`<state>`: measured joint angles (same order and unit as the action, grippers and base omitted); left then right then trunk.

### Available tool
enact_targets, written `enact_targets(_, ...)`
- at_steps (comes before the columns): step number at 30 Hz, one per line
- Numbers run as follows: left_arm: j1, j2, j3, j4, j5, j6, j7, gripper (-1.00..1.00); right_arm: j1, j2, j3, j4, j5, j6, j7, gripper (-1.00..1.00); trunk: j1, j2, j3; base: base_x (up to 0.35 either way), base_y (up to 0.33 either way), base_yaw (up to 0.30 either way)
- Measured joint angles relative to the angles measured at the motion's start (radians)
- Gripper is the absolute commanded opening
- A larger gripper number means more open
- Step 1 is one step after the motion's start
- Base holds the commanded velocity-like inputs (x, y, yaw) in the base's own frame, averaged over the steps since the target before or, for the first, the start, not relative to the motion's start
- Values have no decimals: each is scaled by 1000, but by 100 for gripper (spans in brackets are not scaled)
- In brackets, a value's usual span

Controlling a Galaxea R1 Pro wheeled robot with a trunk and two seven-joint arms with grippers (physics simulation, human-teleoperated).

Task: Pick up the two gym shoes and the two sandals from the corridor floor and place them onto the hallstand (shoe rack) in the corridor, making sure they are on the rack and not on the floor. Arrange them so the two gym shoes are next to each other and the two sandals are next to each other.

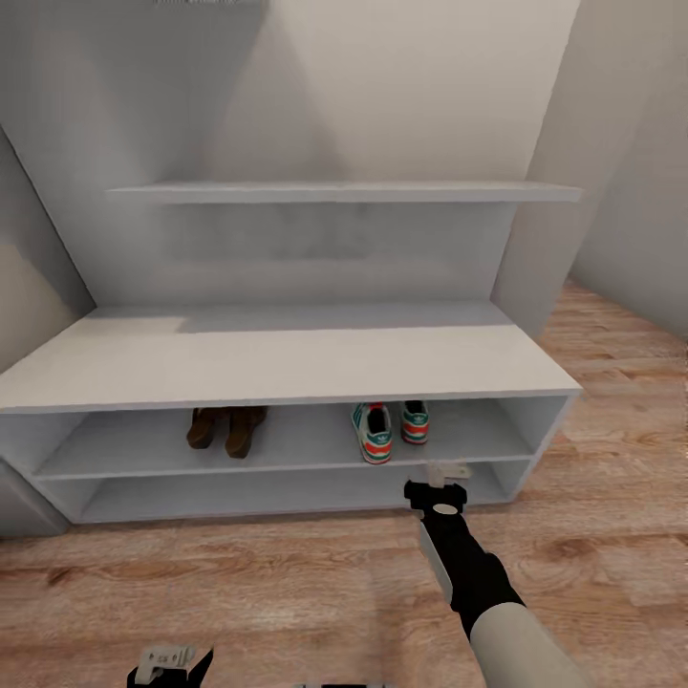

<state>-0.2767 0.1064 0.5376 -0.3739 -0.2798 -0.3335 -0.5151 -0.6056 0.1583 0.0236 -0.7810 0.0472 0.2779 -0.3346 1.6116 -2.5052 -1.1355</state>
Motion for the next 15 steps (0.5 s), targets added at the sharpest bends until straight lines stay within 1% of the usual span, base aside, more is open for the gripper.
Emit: enact_targets(15,0,0,0,-1,1,0,0,100,0,0,0,5,-1,-4,0,100,0,0,0,-335,0,0)
